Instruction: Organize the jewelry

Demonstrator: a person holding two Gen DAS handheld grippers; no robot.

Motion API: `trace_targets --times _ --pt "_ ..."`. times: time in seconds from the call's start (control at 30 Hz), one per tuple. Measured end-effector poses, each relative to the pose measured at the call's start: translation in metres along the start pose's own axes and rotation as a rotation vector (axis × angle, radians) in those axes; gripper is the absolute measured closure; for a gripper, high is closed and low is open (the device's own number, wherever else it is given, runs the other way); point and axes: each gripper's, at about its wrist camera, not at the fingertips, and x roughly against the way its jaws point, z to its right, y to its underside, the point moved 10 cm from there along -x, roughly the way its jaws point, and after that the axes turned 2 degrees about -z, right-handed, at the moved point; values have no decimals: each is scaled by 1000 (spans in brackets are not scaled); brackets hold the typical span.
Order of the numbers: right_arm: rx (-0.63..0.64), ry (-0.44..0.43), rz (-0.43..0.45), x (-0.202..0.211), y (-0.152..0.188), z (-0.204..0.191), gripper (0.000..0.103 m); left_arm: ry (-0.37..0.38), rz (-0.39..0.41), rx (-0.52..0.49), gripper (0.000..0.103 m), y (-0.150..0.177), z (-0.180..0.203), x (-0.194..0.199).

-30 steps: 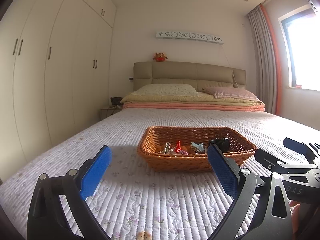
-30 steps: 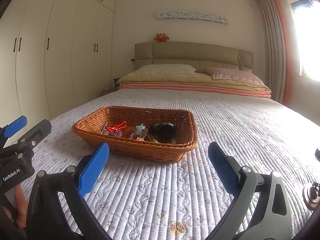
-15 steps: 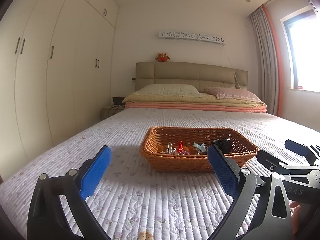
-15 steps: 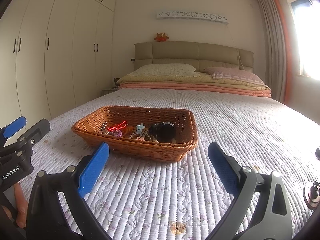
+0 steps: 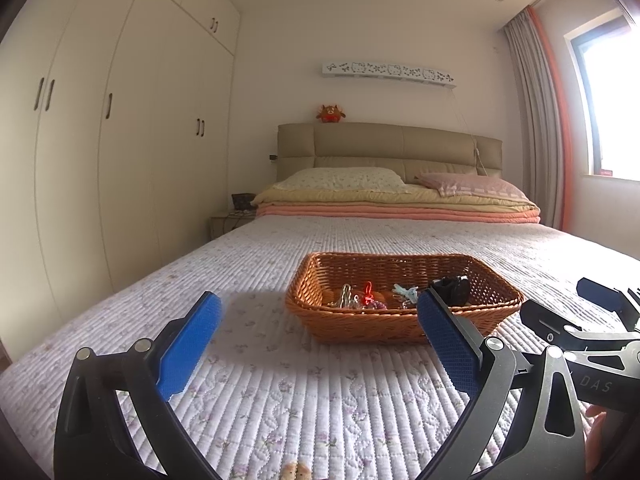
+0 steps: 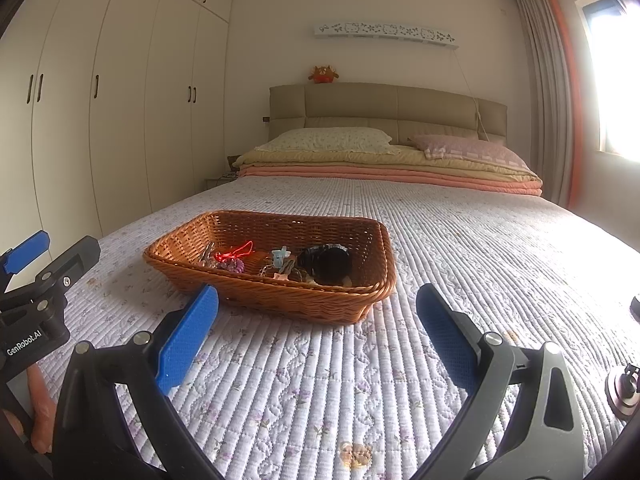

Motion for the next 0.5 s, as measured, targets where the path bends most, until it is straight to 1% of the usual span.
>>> trace_targets --times 0.5 --pt "-7 -5 -3 -1 0 0 8 -1 -7 -4 8 0 0 0"
